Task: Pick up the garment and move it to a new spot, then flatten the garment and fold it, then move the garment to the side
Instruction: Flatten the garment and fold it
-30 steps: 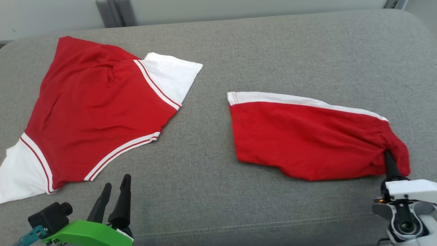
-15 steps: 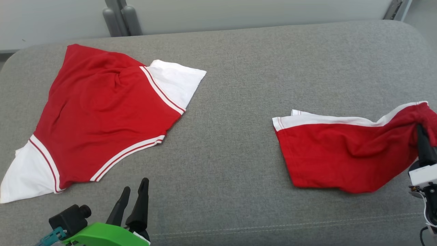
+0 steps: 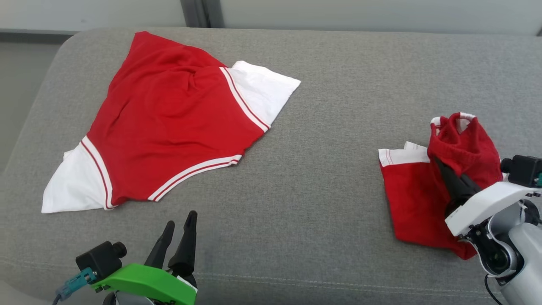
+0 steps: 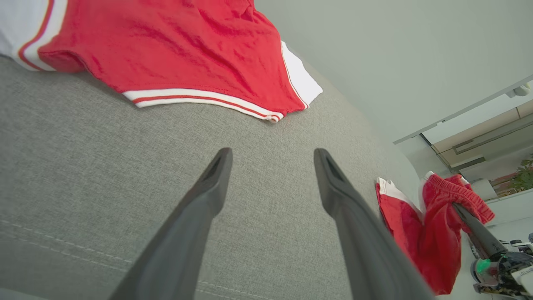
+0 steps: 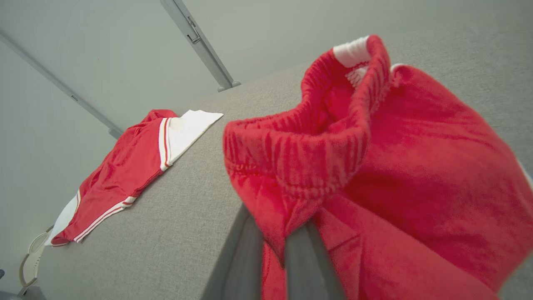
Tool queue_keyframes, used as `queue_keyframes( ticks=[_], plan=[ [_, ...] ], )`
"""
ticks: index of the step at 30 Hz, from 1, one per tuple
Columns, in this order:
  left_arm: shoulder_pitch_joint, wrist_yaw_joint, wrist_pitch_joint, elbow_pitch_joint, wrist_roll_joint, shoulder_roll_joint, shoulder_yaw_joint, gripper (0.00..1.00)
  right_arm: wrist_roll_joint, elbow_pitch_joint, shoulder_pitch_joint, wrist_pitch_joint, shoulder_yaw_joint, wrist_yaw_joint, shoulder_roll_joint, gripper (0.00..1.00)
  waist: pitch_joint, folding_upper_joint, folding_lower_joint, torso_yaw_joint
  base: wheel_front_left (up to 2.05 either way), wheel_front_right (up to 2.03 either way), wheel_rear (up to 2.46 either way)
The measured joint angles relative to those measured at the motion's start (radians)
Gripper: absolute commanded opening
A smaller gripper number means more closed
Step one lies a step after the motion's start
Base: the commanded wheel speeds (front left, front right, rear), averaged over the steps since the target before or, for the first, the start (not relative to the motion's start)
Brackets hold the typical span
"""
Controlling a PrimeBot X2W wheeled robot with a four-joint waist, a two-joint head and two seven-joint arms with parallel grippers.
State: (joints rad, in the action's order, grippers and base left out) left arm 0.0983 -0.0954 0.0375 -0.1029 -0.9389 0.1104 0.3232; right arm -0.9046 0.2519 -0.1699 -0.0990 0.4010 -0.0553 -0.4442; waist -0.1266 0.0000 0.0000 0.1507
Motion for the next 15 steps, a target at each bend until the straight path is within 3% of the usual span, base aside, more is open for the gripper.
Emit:
queue_keyframes(
  ticks=[8,15],
  plan=[
    [-0.003,0.008,0.024,0.042,-0.027,-0.003,-0.024,1.00,0.011,-0.001,0.008,0.098,0.074,0.023,0.012,0.00,0.009,0.0000,0.0000,0.065,0.00,0.00,0.00],
    [-0.003,0.008,0.039,0.060,-0.028,-0.002,-0.050,1.00,0.043,-0.024,0.012,0.163,0.127,0.029,0.011,0.00,0.021,0.0000,0.0000,0.046,0.00,0.00,0.00]
  ],
)
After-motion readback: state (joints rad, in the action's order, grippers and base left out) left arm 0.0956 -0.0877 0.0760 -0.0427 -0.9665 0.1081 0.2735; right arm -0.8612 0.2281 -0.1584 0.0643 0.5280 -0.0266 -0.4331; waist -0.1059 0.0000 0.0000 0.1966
